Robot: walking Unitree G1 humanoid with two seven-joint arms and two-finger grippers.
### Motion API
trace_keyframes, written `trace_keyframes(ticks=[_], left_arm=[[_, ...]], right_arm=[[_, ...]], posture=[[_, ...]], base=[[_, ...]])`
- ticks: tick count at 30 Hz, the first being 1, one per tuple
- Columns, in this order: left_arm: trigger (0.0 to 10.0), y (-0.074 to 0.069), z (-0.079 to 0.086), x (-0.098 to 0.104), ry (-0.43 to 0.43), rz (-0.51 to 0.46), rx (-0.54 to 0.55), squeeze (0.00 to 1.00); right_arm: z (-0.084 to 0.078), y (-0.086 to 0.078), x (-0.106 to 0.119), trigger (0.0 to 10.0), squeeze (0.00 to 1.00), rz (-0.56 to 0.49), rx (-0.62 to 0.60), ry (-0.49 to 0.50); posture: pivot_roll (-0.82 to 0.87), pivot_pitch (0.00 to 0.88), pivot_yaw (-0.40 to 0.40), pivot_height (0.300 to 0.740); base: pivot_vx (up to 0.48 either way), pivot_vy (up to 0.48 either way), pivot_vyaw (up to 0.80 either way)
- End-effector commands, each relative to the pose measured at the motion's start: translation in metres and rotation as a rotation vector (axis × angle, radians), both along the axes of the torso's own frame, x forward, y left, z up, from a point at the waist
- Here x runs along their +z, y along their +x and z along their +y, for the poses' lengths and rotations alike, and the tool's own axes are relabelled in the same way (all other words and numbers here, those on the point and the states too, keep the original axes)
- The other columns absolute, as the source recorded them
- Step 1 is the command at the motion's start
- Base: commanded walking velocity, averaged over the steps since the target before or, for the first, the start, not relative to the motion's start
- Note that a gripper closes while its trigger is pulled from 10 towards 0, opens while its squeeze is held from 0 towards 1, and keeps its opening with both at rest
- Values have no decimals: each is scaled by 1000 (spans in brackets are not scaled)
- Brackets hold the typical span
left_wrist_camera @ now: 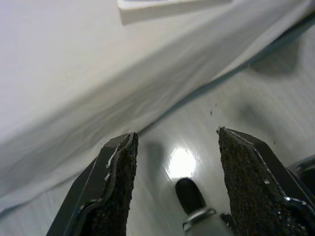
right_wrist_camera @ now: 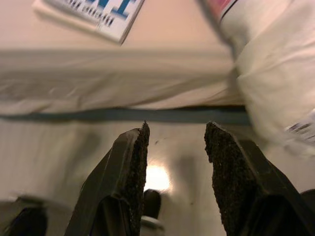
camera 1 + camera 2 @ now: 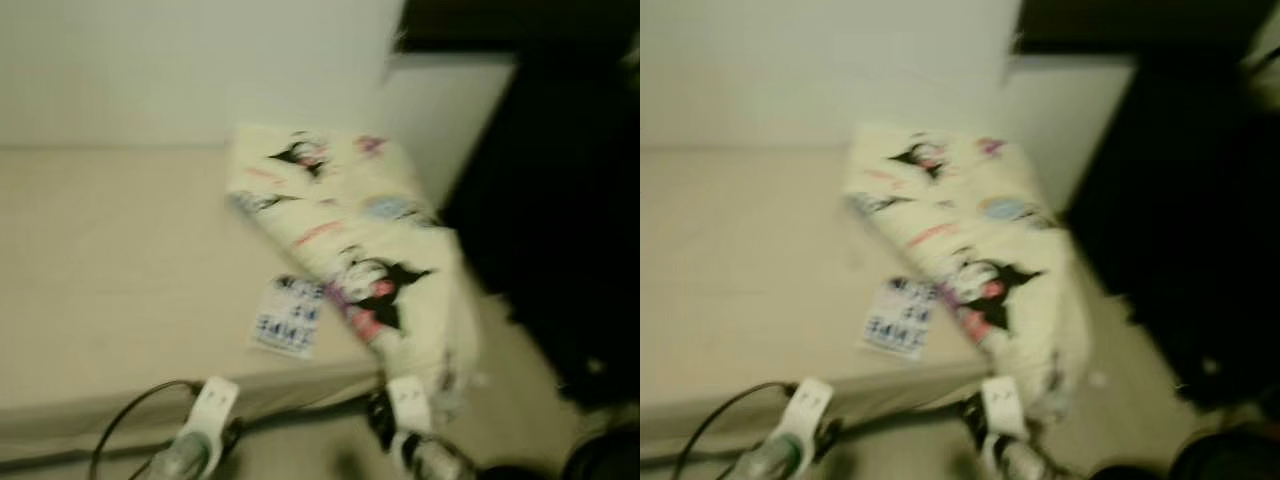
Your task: Clean up the room
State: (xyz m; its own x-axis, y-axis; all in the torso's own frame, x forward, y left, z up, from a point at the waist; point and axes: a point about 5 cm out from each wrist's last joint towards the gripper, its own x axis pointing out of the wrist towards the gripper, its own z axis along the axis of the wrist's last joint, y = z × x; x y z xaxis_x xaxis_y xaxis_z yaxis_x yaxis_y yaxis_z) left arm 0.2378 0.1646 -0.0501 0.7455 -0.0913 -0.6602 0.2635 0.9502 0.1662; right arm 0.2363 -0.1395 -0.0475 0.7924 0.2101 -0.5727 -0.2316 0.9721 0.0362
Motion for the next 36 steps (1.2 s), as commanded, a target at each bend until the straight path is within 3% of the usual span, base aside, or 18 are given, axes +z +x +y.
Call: trace_keyframes(ticks=[1, 12, 36], left_arm=[[10000, -7, 2, -5, 6, 29, 8, 0], [10000, -8, 6, -6, -14, 31, 65, 0], [10000, -5, 5, -3, 6, 8, 51, 0]], right_arm=[[-2, -4, -3, 10000, 0, 20, -2, -2], [-2, -5, -3, 10000, 0, 20, -3, 0], [-1, -2, -1, 10000, 0, -11, 2, -7]], posture=[[-29, 0, 38, 740], [-30, 0, 38, 740], [-32, 0, 39, 740]], base=[[0, 0, 0], [0, 344, 0], [0, 0, 0]])
